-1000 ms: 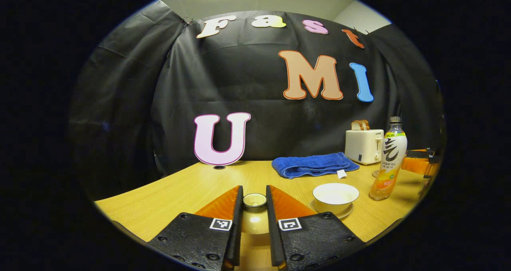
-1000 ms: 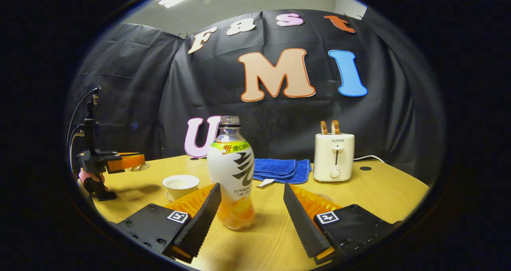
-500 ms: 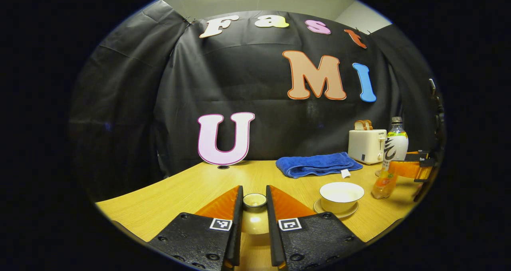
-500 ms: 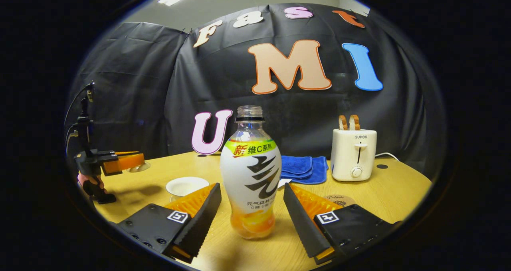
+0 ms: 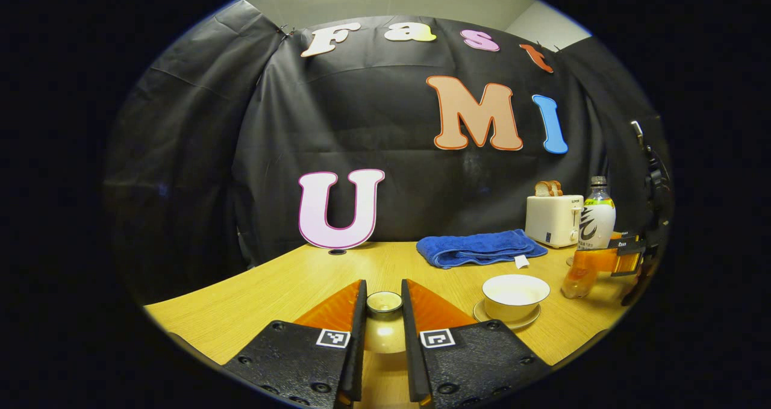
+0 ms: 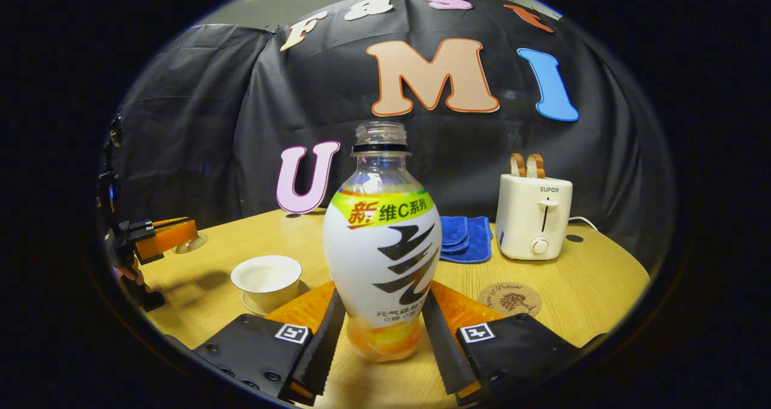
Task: Open the teacup lid with one hand, grasp the water bottle and pour water into the teacup with the other hand; after pouring, place the water bottle on the coaster and then close the teacup lid.
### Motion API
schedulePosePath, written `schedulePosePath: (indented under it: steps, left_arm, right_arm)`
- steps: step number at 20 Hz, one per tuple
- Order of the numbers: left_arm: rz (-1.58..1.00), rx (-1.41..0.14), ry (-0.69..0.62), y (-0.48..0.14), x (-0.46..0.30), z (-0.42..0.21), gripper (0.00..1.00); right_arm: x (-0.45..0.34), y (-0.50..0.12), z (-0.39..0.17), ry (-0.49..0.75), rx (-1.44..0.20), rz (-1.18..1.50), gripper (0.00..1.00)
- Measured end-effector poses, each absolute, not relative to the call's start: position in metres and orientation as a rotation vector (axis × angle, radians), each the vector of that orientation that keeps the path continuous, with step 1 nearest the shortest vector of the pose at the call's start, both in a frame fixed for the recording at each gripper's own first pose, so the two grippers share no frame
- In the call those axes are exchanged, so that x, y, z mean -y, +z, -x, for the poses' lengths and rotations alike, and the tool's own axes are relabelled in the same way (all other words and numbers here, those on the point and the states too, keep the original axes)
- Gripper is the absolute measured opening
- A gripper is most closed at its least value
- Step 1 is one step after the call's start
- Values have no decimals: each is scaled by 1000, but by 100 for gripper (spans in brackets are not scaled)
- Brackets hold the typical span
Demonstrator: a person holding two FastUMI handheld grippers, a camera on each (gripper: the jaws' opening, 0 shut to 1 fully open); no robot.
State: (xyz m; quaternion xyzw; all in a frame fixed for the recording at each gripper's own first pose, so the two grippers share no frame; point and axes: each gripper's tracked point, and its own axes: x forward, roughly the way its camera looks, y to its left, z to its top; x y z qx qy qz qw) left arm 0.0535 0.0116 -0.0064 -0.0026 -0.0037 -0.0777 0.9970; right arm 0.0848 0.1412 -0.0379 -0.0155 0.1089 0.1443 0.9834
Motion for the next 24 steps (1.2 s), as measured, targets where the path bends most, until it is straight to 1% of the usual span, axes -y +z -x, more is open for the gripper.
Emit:
schedulePosePath:
  steps: [1, 2, 9, 18, 24]
  left_arm:
    - [5, 8, -156, -7, -12, -54, 27]
    - [5, 7, -156, -6, -11, -54, 27]
    - [4, 6, -155, -7, -12, -54, 27]
    - [5, 5, -148, -7, -14, -54, 27]
    - [7, 4, -145, -7, -14, -54, 28]
  right_arm:
    - [-141, -40, -84, 289, -238, 32, 76]
    - [-141, -41, -86, 283, -233, 32, 66]
    - [-138, -36, -84, 240, -209, 94, 66]
    - [-124, -15, -82, 140, -133, 509, 66]
    - [-121, -1, -89, 110, -88, 815, 65]
